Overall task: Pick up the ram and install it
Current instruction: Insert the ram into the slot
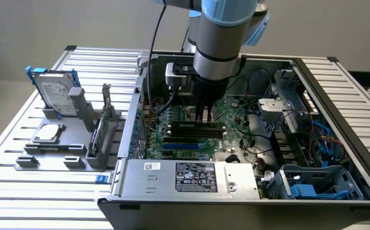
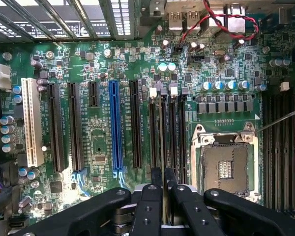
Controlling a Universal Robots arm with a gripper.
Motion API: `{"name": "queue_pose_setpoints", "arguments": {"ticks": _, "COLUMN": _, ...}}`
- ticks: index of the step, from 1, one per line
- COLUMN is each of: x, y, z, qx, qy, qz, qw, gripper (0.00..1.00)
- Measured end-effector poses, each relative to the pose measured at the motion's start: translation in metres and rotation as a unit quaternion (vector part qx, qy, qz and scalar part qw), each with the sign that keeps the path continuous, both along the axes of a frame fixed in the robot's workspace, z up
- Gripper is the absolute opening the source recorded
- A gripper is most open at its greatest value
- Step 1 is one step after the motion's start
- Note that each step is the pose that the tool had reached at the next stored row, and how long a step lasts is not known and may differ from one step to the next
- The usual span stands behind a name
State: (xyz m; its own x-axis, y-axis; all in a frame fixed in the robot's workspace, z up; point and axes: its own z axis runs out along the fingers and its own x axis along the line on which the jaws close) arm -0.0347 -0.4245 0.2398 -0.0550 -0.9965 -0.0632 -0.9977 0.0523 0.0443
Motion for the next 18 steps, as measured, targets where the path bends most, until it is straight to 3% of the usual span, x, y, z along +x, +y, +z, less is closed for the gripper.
{"name": "queue_pose_setpoints", "arguments": {"ticks": 18, "x": 0.0007, "y": -0.0007, "z": -0.0096, "qx": -0.0042, "qy": 0.0, "qz": 0.0, "qw": 1.0, "gripper": 0.14}}
